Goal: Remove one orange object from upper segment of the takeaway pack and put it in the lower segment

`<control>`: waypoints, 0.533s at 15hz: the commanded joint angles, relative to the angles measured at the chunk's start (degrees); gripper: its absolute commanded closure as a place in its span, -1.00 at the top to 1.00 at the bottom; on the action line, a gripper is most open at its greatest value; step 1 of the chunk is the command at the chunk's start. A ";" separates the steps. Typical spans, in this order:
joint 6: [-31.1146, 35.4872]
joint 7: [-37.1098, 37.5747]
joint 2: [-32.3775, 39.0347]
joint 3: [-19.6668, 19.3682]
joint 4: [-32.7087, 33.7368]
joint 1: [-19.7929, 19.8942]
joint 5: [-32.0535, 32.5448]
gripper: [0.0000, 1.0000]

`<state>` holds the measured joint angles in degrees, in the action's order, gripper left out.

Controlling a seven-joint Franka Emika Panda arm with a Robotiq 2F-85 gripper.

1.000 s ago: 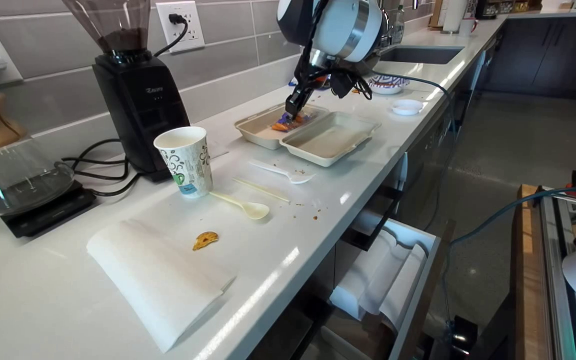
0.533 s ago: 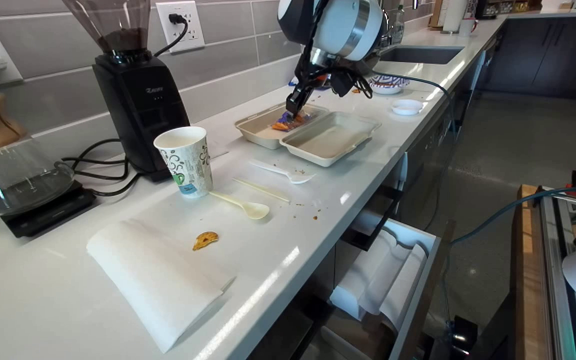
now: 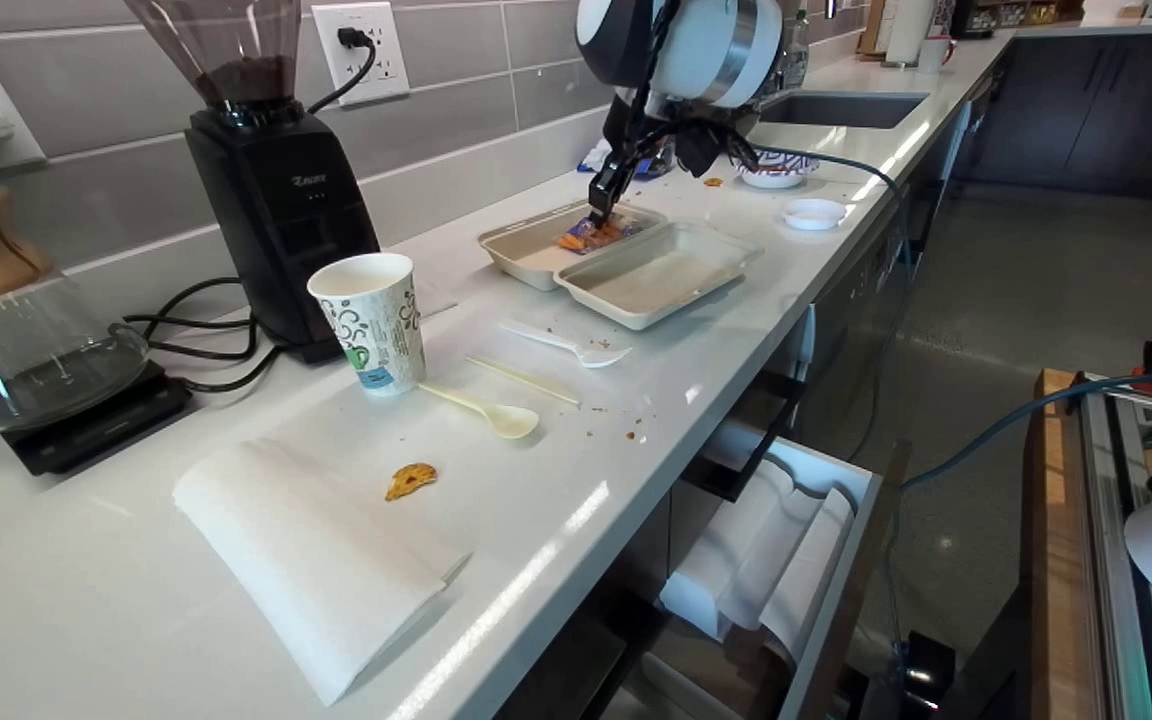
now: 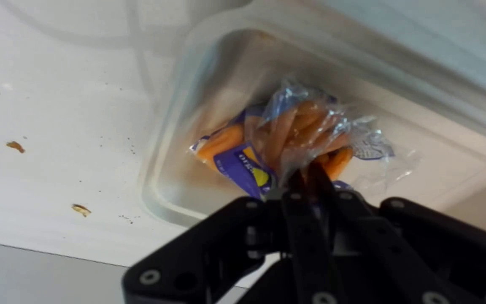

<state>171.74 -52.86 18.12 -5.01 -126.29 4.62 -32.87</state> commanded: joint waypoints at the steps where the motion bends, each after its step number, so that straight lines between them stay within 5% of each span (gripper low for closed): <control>1: -4.42 4.51 -2.81 -3.55 -1.52 -2.72 3.40 -0.96; 6: -11.81 12.94 -5.07 -7.85 -1.66 -5.79 8.59 -0.96; 7: -12.81 17.09 -6.05 -3.49 -1.91 -1.02 13.58 -0.96; 8: -14.07 18.28 -6.89 -3.30 -1.96 -0.63 15.21 -0.96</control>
<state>161.47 -41.35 14.69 -10.68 -126.48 0.81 -24.72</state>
